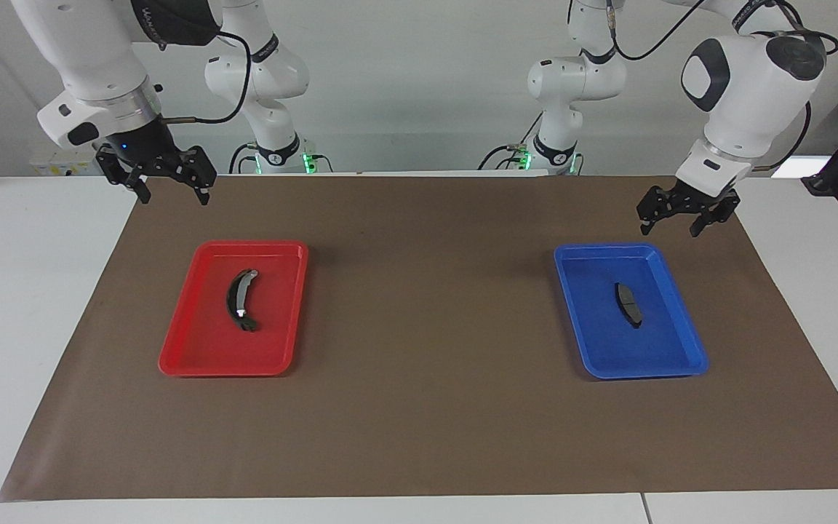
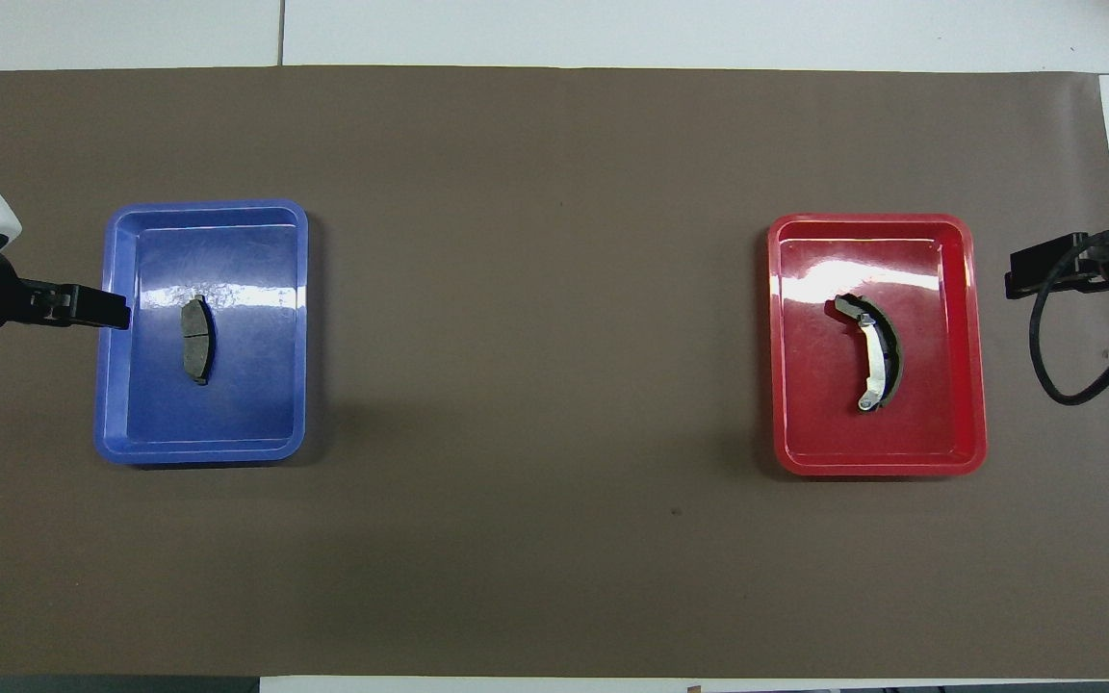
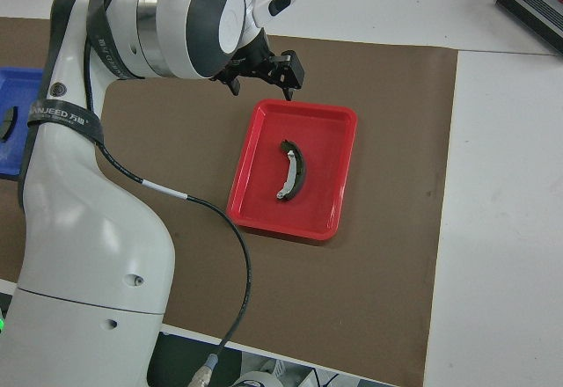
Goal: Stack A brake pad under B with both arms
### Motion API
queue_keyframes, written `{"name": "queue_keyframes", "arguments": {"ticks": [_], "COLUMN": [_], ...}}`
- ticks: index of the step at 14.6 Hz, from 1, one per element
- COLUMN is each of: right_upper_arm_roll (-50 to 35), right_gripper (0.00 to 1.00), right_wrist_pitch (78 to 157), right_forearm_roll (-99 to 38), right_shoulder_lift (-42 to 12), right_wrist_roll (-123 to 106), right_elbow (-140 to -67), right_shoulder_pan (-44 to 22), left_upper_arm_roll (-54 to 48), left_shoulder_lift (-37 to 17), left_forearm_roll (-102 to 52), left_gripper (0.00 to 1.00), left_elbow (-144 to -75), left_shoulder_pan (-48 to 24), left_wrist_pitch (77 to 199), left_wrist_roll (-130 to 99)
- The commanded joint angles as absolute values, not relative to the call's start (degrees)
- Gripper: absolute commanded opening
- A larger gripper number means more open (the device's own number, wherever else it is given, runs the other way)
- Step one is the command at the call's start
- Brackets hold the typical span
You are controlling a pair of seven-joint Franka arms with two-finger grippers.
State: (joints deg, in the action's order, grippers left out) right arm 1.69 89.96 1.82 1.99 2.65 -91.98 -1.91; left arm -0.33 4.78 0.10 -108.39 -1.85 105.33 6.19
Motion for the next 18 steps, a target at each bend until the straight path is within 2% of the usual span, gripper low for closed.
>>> {"name": "queue_keyframes", "arguments": {"ticks": [1, 4, 10, 18], "right_upper_arm_roll": [1.5, 1.5, 1.5, 1.5], "right_gripper": [1.0, 1.0, 1.0, 1.0], "right_wrist_pitch": [90.8, 90.7, 90.7, 90.8], "right_forearm_roll": [1.8, 1.8, 1.8, 1.7], "right_shoulder_lift": [3.2, 3.2, 3.2, 3.2], "right_wrist_roll": [1.6, 1.6, 1.6, 1.5], "right_elbow": [-93.5, -93.5, -93.5, -93.5], "right_shoulder_pan": [-1.6, -1.5, -1.5, -1.5], "left_upper_arm_roll": [-0.4, -0.4, -0.4, -0.4], "left_shoulder_lift": [5.9, 5.4, 4.8, -8.8], "left_forearm_roll": [0.8, 0.8, 0.8, 0.8], "left_gripper": [0.98, 0.98, 0.98, 0.98], "left_elbow": [-108.7, -107.8, -112.2, -113.3], "left_shoulder_pan": [-1.6, -1.6, -1.6, -0.2], "left_wrist_pitch": [104.8, 104.9, 113.2, 128.9], "left_wrist_roll": [6.2, 6.2, 6.2, 6.2]}}
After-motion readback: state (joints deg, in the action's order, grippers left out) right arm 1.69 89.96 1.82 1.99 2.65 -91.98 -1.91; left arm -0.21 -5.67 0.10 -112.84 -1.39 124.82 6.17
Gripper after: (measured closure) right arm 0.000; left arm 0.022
